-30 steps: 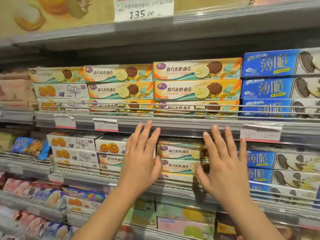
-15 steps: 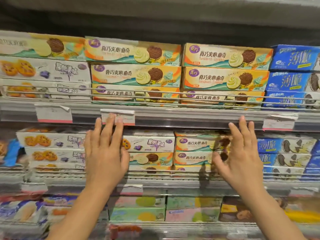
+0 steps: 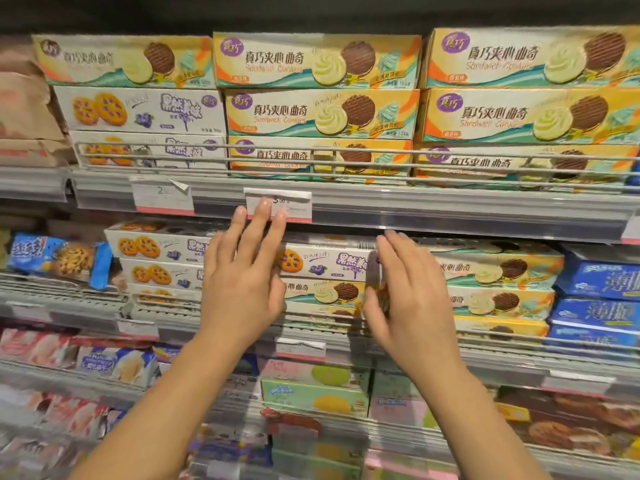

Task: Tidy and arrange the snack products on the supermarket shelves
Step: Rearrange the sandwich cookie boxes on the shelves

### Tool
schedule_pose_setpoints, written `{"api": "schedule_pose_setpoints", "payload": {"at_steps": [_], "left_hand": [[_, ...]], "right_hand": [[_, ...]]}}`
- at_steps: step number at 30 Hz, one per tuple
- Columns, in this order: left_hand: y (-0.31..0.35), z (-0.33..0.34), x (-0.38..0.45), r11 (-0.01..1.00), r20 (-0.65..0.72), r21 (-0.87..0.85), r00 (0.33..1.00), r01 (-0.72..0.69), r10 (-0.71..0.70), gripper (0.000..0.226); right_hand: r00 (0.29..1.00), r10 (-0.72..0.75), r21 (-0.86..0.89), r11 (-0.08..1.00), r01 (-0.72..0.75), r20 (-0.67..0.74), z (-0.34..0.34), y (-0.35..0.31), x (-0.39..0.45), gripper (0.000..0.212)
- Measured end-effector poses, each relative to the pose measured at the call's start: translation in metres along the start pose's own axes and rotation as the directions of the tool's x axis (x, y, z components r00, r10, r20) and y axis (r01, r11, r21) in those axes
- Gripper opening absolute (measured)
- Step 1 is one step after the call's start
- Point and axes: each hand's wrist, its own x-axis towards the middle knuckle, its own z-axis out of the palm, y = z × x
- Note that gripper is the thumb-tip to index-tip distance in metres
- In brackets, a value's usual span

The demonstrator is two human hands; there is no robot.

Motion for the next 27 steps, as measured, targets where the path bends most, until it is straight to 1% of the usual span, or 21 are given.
{"api": "schedule_pose_setpoints", "payload": {"at_steps": [2,5,8,14,19,22,25,27], "left_hand": [[0.002,0.000,0.000,1.000,-0.001,-0.014,1.000,0.004,-0.004,0.081],[0.004,-0.002,-0.001,1.000,0.006,-0.023,1.000,0.009,-0.009,0.083],[0.006,-0.004,-0.003,0.999,0.015,-0.039,1.000,0.017,-0.016,0.083],[0.008,-0.003,-0.005,0.997,0.025,-0.060,0.999,0.046,-0.045,0.084],[0.008,0.000,-0.005,0.993,0.036,-0.106,0.998,0.053,-0.050,0.082],[0.004,-0.003,-0.004,0.986,0.059,-0.158,0.998,0.046,-0.037,0.079],[0.002,-0.013,-0.003,0.973,0.101,-0.226,0.995,0.046,-0.023,0.076],[0.005,-0.024,-0.005,0.932,0.107,-0.342,0.990,0.119,-0.087,0.073]], "right_hand": [[0.998,0.031,-0.089,0.996,-0.026,0.061,0.006,0.000,0.009,0.065],[0.986,0.073,-0.210,0.977,-0.041,0.148,0.010,0.000,0.018,0.062],[0.979,0.093,-0.247,0.968,-0.047,0.181,0.010,-0.001,0.022,0.058],[0.979,0.037,-0.259,0.966,0.016,0.201,0.005,0.002,0.029,0.065],[0.980,-0.069,-0.223,0.969,0.110,0.185,-0.006,0.007,0.025,0.052],[0.981,-0.120,-0.178,0.973,0.147,0.155,-0.016,0.011,0.015,0.050],[0.986,-0.125,-0.121,0.983,0.139,0.114,-0.029,0.012,0.003,0.049],[0.989,-0.117,-0.086,0.989,0.124,0.087,-0.037,0.013,-0.005,0.049]]}}
